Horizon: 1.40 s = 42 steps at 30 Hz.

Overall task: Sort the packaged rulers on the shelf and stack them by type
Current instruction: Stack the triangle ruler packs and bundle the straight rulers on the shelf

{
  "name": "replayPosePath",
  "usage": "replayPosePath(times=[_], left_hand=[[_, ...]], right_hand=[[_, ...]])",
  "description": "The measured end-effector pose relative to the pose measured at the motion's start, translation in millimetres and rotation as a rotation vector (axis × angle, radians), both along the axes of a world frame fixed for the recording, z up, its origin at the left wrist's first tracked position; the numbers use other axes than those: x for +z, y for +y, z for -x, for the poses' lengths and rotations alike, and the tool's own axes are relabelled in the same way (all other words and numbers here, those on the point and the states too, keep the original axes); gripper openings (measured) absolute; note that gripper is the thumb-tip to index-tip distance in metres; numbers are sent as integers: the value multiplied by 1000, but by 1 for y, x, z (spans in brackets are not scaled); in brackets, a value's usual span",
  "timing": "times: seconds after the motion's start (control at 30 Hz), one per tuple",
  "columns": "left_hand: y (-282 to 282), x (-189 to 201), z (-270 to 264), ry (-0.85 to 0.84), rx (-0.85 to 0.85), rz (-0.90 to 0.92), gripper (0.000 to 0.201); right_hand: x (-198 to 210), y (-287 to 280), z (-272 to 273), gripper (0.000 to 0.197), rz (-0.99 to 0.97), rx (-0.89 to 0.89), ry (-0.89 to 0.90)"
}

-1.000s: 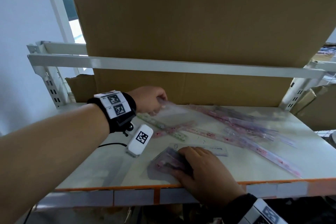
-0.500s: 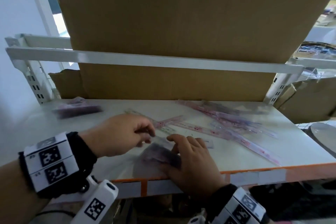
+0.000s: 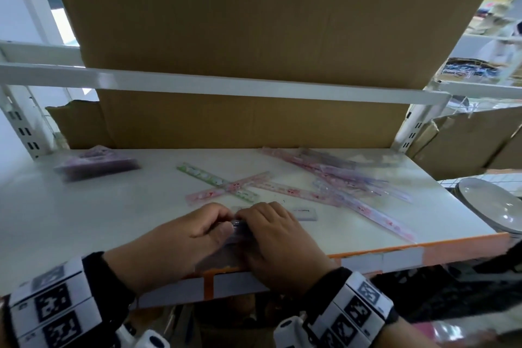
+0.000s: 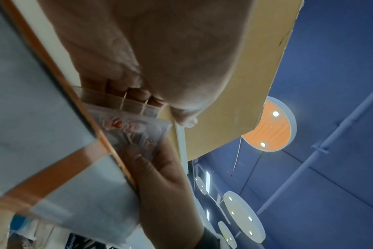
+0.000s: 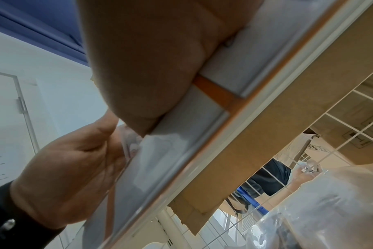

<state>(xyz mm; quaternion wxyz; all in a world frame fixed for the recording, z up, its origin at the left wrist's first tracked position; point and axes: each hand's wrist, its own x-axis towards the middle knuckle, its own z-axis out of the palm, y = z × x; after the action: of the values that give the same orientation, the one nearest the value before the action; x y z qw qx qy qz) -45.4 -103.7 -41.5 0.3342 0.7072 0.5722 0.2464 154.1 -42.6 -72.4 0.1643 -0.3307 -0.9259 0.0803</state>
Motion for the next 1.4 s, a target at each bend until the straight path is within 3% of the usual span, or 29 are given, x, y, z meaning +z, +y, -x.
replayPosePath(times=[0.07, 0.13, 0.3, 0.4, 0.5, 0.57, 0.7, 0.8, 0.87, 1.0, 1.3, 1.4], left_hand=[[-1, -6, -2, 53, 3, -10, 22], [0, -12, -5, 99, -3, -71, 32], [6, -16, -9, 35, -3, -149, 34], [10, -16, -8, -18, 5, -148, 34], [12, -19, -7, 49, 32, -147, 30], [12, -19, -6, 72, 43, -159, 27], [10, -17, -7, 73, 46, -171, 22], [9, -18, -9, 93, 54, -204, 23], [9, -19, -9, 101, 62, -211, 23], [10, -21, -6, 84, 43, -200, 27], [13, -20, -6, 52, 57, -169, 22], [14, -19, -6, 53, 54, -166, 21]], right_hand=[[0, 0, 1, 46, -1, -1, -22], [-1, 1, 0, 50, -11, 35, -63], [2, 4, -1, 59, 68, 90, -82], [6, 6, -6, 63, 190, 91, 56], [10, 11, -18, 51, 283, 11, 314], [16, 19, -29, 41, 252, -107, 360], [44, 66, -75, 27, 184, -424, 150], [71, 104, -119, 31, 229, -631, -348], [76, 119, -144, 38, 254, -736, -541], [66, 136, -169, 52, 348, -786, -513], [55, 141, -156, 60, 406, -710, -395], [55, 143, -155, 52, 417, -713, -272]])
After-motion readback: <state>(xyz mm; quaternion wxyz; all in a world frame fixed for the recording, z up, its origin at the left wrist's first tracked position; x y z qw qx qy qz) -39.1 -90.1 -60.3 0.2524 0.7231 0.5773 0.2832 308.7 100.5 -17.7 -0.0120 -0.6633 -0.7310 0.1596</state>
